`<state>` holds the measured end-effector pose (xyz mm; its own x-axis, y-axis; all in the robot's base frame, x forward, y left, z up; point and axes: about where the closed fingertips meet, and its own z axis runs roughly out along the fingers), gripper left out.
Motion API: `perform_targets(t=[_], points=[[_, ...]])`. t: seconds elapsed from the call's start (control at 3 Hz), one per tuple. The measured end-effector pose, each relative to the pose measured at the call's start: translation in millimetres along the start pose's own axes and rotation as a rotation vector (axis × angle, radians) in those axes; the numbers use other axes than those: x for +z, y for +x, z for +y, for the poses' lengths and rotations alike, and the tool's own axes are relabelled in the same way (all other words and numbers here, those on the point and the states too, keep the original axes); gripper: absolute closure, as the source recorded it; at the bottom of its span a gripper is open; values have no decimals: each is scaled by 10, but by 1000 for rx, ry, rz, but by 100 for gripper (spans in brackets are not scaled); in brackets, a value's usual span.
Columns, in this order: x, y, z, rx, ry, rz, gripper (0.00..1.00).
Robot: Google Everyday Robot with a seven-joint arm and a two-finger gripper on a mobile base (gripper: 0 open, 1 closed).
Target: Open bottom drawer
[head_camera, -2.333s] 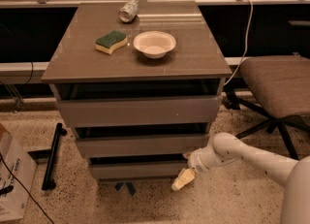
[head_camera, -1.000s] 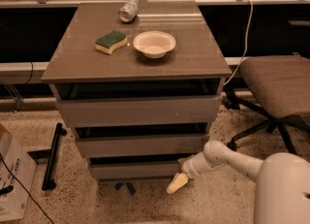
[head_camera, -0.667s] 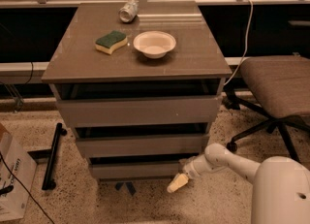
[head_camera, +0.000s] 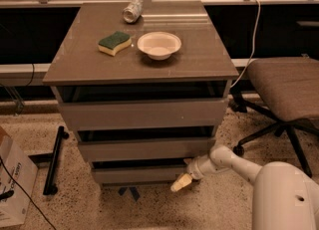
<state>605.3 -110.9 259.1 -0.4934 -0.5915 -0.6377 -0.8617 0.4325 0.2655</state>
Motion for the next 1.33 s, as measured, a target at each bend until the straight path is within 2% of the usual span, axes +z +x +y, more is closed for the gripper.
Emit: perform_targets(t=[0.33,0.67,1.0,1.33], points=[[237,54,-80,24,-36,5,0],[484,247,-124,88,-75,13,0],[455,221,-113,88,-75,13,19],[440,208,-107,88,-75,13,42]])
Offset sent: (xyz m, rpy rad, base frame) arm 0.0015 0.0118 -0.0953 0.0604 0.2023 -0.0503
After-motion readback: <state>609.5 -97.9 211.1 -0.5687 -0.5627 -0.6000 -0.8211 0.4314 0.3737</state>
